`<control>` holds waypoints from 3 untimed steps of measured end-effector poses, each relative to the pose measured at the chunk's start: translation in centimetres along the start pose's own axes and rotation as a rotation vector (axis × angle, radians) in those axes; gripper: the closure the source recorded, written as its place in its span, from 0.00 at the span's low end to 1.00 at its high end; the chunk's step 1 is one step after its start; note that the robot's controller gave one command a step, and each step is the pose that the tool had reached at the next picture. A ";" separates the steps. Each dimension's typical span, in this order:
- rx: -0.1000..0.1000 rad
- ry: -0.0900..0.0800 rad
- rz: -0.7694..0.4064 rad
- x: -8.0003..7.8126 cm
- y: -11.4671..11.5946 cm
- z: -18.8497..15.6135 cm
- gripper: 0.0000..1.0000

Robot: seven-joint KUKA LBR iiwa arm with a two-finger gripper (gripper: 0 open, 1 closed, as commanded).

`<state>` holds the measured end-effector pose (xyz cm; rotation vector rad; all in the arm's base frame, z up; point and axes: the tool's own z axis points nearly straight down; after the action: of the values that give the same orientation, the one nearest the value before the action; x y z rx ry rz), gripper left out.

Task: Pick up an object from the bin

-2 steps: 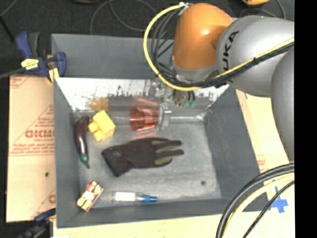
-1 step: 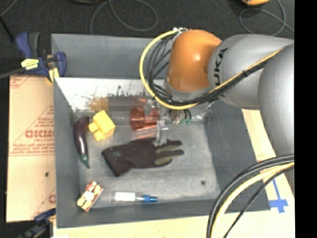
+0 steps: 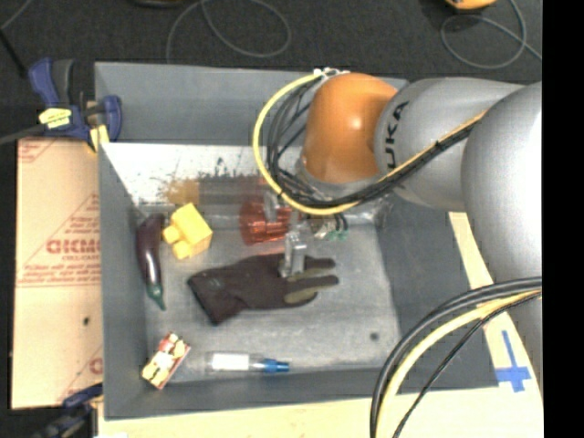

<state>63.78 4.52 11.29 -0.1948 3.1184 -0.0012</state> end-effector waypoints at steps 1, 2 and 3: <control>0.000 0.014 -0.083 3.1 2.1 -4.1 0.00; 0.001 -0.007 -0.176 3.3 4.3 0.9 0.00; -0.002 0.012 -0.364 4.4 4.1 4.0 1.00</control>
Offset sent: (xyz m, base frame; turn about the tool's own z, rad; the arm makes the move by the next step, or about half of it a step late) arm -0.0443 0.0497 -0.0429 -0.2174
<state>58.96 8.05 7.18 -0.7598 3.0439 -0.0037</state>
